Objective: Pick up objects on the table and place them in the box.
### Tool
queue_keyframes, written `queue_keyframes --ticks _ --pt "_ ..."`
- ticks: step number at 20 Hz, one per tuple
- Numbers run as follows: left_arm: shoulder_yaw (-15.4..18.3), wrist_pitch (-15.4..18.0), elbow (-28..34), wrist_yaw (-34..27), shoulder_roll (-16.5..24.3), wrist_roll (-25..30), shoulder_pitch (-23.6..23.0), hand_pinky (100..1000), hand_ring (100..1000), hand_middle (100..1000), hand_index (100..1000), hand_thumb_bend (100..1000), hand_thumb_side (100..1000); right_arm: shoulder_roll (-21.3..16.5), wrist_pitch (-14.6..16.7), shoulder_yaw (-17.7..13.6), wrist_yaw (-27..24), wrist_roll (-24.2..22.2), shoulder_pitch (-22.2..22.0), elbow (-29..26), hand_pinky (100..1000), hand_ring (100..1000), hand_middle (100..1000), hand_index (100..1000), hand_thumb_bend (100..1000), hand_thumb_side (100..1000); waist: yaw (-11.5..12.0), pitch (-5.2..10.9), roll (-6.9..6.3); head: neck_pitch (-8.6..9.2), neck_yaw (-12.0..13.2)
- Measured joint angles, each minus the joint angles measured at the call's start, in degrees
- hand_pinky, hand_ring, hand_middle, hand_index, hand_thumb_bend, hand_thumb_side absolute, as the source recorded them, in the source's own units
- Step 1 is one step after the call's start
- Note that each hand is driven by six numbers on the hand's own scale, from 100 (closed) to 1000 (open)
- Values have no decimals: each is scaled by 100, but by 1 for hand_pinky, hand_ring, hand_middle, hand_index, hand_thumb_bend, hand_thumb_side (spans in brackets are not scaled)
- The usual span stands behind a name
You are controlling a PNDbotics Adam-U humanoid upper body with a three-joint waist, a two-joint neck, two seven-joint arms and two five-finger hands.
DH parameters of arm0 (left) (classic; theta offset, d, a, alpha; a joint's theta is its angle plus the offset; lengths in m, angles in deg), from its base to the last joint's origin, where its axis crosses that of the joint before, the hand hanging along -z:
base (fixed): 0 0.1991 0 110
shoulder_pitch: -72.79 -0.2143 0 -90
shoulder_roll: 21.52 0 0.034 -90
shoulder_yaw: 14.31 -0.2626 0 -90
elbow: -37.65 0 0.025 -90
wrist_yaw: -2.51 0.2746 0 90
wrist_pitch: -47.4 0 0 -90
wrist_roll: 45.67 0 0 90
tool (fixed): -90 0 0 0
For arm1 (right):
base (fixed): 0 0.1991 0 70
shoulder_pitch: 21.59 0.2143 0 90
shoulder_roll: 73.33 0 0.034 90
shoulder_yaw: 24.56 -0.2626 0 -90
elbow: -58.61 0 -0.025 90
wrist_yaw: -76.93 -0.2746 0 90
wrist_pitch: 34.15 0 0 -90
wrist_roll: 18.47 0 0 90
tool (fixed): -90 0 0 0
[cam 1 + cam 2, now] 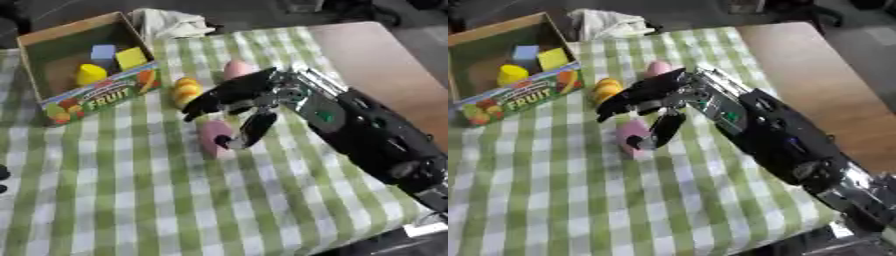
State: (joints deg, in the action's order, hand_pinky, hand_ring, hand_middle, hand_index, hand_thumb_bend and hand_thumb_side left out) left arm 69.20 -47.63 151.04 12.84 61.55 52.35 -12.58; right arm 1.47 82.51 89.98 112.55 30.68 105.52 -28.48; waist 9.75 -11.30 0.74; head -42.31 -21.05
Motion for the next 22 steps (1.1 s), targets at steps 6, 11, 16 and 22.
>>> queue_keyframes --ticks 6,11,16,22 --pt "0 -2 0 6 0 2 -3 626 660 583 823 100 760 35 169 14 446 169 -49 120 928 1000 1000 1000 100 441 -6 -3 17 0 -7" --pt "0 -3 0 12 0 3 -3 626 660 583 823 100 760 32 285 68 687 285 -136 90 928 1000 1000 1000 120 461 -13 -13 24 1 -18" --pt "0 -3 0 13 0 3 -4 627 661 583 824 100 760 44 314 91 974 314 -191 265 928 1000 1000 1000 142 464 -13 -16 4 2 -21" --pt "0 -3 0 13 0 3 -6 627 661 583 824 100 760 123 426 9 1259 426 -184 556 904 952 865 1000 177 205 -13 -16 -17 3 -26"
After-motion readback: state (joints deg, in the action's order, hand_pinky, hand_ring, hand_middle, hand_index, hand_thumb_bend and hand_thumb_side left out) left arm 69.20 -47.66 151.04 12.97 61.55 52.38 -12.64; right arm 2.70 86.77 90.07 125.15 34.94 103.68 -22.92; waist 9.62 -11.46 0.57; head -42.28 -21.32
